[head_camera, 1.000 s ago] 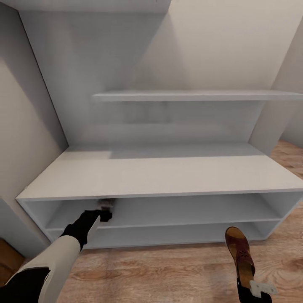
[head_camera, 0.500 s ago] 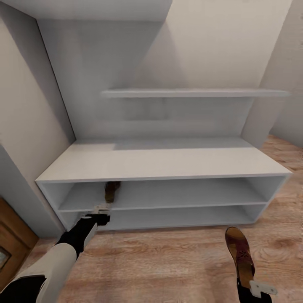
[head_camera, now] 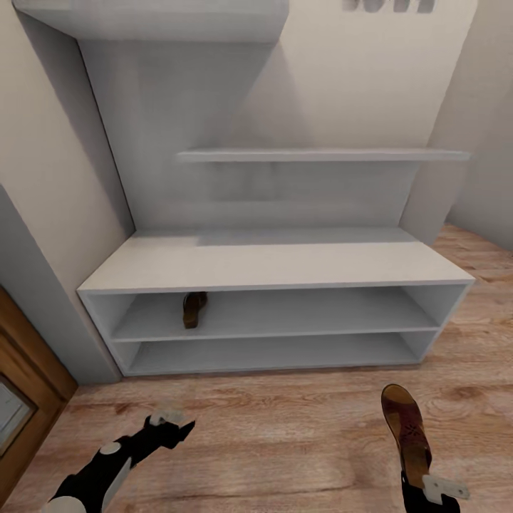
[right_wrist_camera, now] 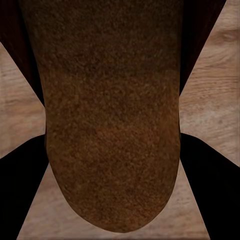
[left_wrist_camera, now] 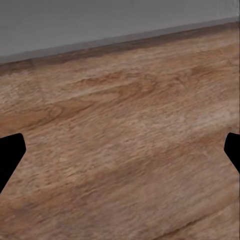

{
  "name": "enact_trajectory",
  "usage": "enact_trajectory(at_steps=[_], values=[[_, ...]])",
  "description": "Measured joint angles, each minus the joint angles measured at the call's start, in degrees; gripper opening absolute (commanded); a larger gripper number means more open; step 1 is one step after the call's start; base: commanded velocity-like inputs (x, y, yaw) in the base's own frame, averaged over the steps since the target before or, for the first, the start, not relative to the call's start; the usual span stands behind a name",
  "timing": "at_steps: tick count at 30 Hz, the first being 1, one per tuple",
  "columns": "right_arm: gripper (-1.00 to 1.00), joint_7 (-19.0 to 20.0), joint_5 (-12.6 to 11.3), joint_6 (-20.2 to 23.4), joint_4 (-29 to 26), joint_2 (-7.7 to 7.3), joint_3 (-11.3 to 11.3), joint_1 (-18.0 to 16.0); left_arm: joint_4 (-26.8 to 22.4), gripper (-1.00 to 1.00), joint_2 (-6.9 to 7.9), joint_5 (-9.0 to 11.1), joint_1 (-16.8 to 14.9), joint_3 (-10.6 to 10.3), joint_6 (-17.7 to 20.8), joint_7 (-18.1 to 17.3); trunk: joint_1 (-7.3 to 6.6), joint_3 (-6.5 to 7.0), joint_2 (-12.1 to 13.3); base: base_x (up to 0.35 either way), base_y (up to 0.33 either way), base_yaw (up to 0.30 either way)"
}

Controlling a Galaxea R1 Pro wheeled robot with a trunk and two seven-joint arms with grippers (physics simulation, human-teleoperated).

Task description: Pick up the two gym shoes and the two sandals from the corridor floor and place them onto the hallstand (shoe rack) in the corridor, making sure they are on the rack and not on the floor. Arrange them so the two gym shoes are next to each other and the two sandals are next to each other.

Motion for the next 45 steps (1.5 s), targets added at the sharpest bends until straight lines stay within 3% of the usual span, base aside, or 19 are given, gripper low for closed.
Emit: enact_trajectory(at_steps=[2, 9, 11, 14, 18, 19, 24, 25, 30, 45], values=[[-1.00, 0.00, 0.00, -0.03, 0.00, 0.00, -0.01, 0.00, 0.14, 1.00, 1.32, 0.99, 2.69, -0.01, -1.99, -5.33, 0.00, 0.00, 0.00, -0.008, 0.000, 0.000], [-1.00, -0.02, 0.00, -0.06, 0.00, 0.00, 0.00, 0.00, 0.18, 1.00, 3.86, 3.33, 8.29, 0.08, -6.68, -12.41, 0.00, 0.00, 0.00, -0.002, 0.000, 0.000], [-1.00, 0.00, 0.05, -0.06, 0.00, 0.00, 0.01, 0.00, 0.22, 1.00, 4.75, 3.74, 11.63, 0.05, -9.36, -13.94, 0.00, -0.01, 0.00, 0.000, 0.000, 0.000], [-1.00, 0.00, 0.08, -0.06, -0.03, 0.00, 0.08, 0.00, 0.17, 1.00, 5.02, 5.57, 14.53, 0.85, -10.24, -14.25, 0.00, 0.00, 0.00, 0.000, 0.000, 0.000], [-1.00, 0.00, 0.06, -0.06, -0.13, 0.00, 0.04, 0.00, 0.18, 1.00, 5.11, 7.08, 15.36, 2.36, -10.47, -14.28, 0.00, 0.00, 0.00, 0.000, 0.000, 0.000], [-1.00, 0.00, 0.03, -0.08, -0.30, 0.16, 0.04, 0.00, 0.20, 1.00, 6.13, 7.89, 16.44, 3.65, -10.66, -14.35, -0.01, 0.00, 0.00, 0.000, 0.000, 0.000], [-1.00, -0.01, 0.02, -0.10, -0.34, 0.21, 0.01, 0.00, 0.13, 1.00, 7.17, 8.26, 17.59, 3.97, -10.88, -14.46, 0.00, 0.00, 0.00, -0.054, 0.033, 0.000], [-1.00, 0.01, 0.06, -0.07, -0.27, 0.26, 0.01, 0.00, 0.09, 1.00, 7.88, 9.35, 18.04, 4.13, -10.90, -14.66, 0.03, 0.00, 0.01, -0.265, 0.173, 0.000], [-1.00, 0.01, 0.08, -0.07, -0.26, 0.27, 0.02, 0.00, 0.08, 1.00, 8.56, 9.73, 18.11, 4.12, -10.85, -14.75, 0.03, 0.00, 0.00, -0.276, 0.198, 0.000], [-1.00, 0.00, 0.07, -0.05, -0.22, 0.36, 0.03, 0.00, 0.07, 1.00, 8.61, 9.83, 18.13, 4.14, -10.83, -14.76, 0.03, 0.00, 0.00, -0.279, 0.217, 0.000]])
